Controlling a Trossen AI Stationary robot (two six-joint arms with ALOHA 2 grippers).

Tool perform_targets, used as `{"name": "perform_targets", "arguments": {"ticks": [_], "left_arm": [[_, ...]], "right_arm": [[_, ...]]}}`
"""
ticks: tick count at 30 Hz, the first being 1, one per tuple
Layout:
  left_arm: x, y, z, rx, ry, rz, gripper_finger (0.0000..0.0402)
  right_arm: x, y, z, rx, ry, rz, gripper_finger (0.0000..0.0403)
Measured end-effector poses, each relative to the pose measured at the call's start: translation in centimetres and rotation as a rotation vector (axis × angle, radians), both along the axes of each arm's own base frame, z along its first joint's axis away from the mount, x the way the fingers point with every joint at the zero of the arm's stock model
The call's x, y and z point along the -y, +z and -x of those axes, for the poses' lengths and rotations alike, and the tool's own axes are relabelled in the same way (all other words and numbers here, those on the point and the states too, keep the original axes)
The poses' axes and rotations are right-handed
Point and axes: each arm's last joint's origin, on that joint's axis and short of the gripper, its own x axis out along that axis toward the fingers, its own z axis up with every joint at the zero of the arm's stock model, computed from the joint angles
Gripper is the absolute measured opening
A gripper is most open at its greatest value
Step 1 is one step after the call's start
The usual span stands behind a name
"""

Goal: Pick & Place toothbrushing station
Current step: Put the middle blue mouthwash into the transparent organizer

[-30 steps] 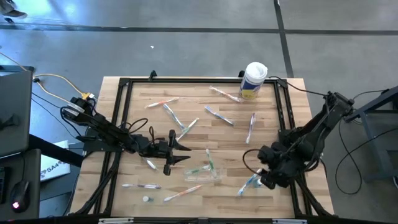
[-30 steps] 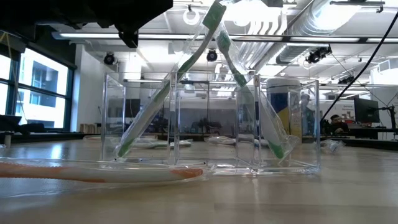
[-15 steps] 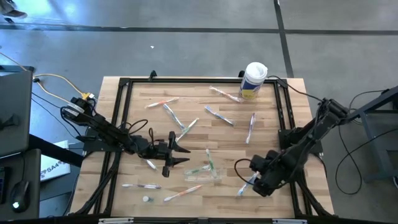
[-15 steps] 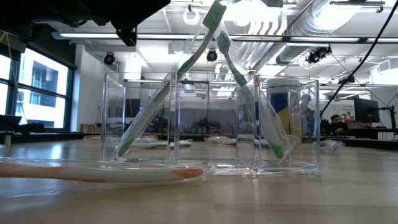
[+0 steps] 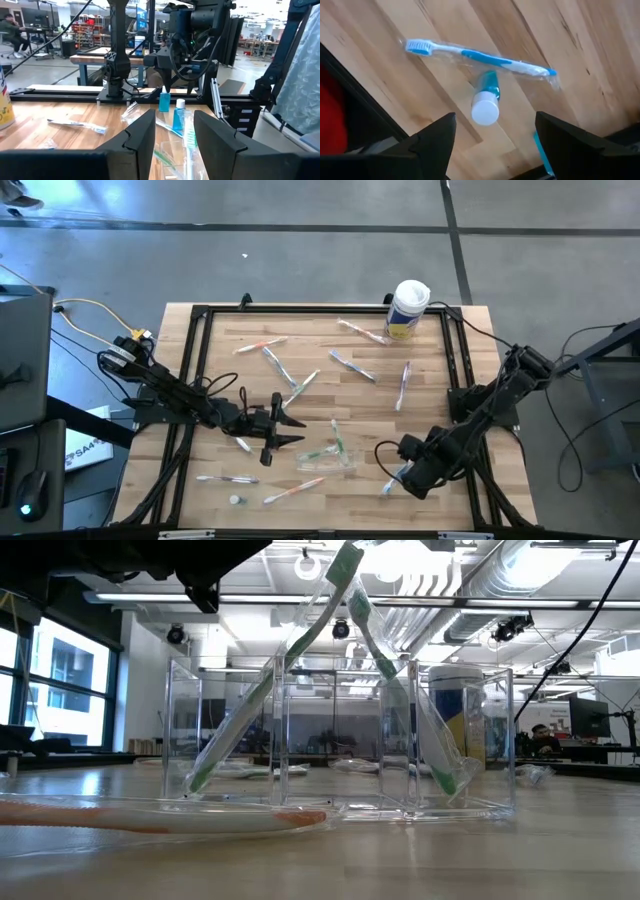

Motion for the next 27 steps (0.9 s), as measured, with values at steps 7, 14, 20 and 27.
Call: {"name": "perform_targets", "arguments": {"ticks": [7,14,20,27], "left_arm": [[0.0,-0.2,0.0,-0.017,-0.001,-0.005,0.0136],[0.0,-0.2,0.0,-0.018,-0.001,-0.006,0.0136],[0.0,-0.2,0.0,-0.018,-0.001,-0.006,0.0136],[0.0,-0.2,0.0,-0.023,-0.001,-0.008,0.0136]], "right_arm": [[0.3,-1.1,0.2,-0.023,-0.007,0.001,0.0266],[0.1,-1.5,-0.4,0.016,0.003,-0.046,0.0266],[0.4,-2.5,0.0,-0.013,-0.021,-0.026,0.0266],[0.2,-3.5,-0.1,0.004,-0.031,-0.081,0.0266]]}}
